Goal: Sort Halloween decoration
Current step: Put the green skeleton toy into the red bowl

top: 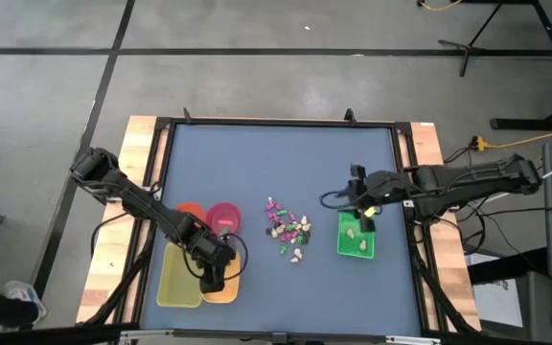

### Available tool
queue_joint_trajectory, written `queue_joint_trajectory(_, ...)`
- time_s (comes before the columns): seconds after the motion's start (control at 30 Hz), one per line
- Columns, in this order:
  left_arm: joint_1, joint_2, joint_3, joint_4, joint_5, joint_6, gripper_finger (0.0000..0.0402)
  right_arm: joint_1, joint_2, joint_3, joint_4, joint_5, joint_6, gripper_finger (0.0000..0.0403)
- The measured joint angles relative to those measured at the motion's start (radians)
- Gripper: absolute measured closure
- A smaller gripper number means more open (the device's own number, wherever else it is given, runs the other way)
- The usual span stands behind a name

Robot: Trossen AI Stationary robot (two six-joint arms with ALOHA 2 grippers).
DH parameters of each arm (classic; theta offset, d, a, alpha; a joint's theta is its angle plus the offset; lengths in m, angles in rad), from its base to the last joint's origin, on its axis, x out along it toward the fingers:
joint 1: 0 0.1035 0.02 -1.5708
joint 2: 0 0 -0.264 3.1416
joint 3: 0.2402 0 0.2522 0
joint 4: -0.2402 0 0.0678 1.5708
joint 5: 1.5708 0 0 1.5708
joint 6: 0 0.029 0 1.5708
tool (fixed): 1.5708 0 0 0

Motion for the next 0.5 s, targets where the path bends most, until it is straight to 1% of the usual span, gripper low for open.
queue_joint_trajectory(0.07, 0.007, 0.0, 0.0, 0.0, -0.002, 0.044, 0.0244, -0.01, -0.028, 0.015, 0.01, -0.082, 0.003, 0.0219)
queue_joint_trajectory(0.1, 0.01, 0.0, 0.0, -0.002, -0.016, 0.085, 0.0244, -0.009, -0.037, 0.016, 0.005, -0.1, 0.003, 0.0219)
queue_joint_trajectory(0.17, 0.018, 0.0, 0.0, -0.003, -0.065, 0.154, 0.0245, -0.009, -0.046, 0.015, -0.007, -0.105, 0.0, 0.0219)
queue_joint_trajectory(0.2, 0.023, 0.001, 0.0, -0.003, -0.087, 0.16, 0.0244, -0.009, -0.045, 0.015, -0.018, -0.101, -0.005, 0.0219)
queue_joint_trajectory(0.27, 0.036, 0.001, 0.0, 0.0, -0.104, 0.152, 0.0245, -0.009, -0.044, 0.015, -0.044, -0.063, -0.042, 0.0219)
queue_joint_trajectory(0.37, 0.058, 0.001, 0.0, 0.01, -0.112, 0.137, 0.0245, -0.009, -0.017, 0.015, -0.063, 0.033, -0.093, 0.0219)
queue_joint_trajectory(0.5, 0.083, 0.001, 0.0, 0.126, -0.204, 0.139, 0.0246, -0.01, 0.026, 0.014, -0.042, 0.12, -0.159, 0.0219)
